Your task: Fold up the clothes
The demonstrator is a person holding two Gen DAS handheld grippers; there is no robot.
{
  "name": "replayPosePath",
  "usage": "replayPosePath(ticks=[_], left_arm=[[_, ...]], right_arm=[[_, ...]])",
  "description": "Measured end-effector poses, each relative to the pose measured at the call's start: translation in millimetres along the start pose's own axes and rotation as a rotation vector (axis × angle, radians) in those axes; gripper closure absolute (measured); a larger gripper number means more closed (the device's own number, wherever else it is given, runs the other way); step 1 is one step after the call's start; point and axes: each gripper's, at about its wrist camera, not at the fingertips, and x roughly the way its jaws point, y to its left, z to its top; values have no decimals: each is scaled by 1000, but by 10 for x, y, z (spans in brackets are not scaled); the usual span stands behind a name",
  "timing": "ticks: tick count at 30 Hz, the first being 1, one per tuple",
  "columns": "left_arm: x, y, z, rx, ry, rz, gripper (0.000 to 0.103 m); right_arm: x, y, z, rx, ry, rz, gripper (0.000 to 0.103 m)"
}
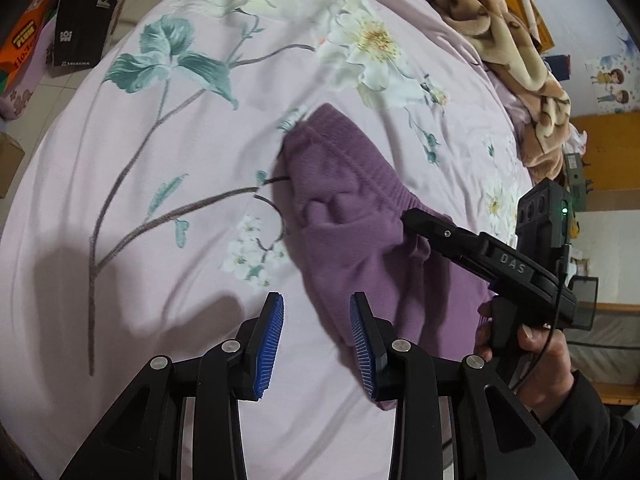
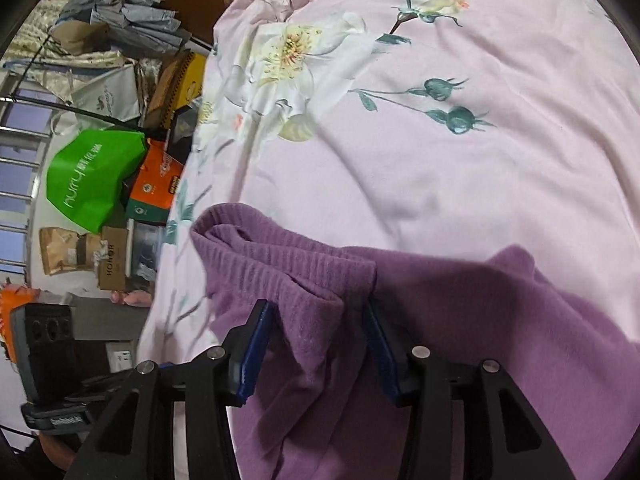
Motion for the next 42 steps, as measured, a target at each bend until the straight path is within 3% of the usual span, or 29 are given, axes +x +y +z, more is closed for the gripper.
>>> replayPosePath(ticks=[5,10,14,26,28,33,42], left_arm=[[9,121,10,-25,-2,-6,67],[38,198,-11,-44,5,-10,67],[34,226,-7,-46,5,-12,67],[7,236,6,-43,-1,-16,67],[5,218,1,-43,-4,-18,67],[-19,159,23,-42,-19,-20,67],[6,-134,135,12,-24,-28,67]], right_arm=[[-1,-63,43,-8,-45,-13,56],[82,-42,84,-10,-14,29,54],[6,0,99,-33,-42,88,66],[206,-176,187,33,51,119,67],[106,-81,186,-5,26,112,83],[-286,132,55,-30,-58,103,84],[-1256,200,-561,138,-247,117,85]])
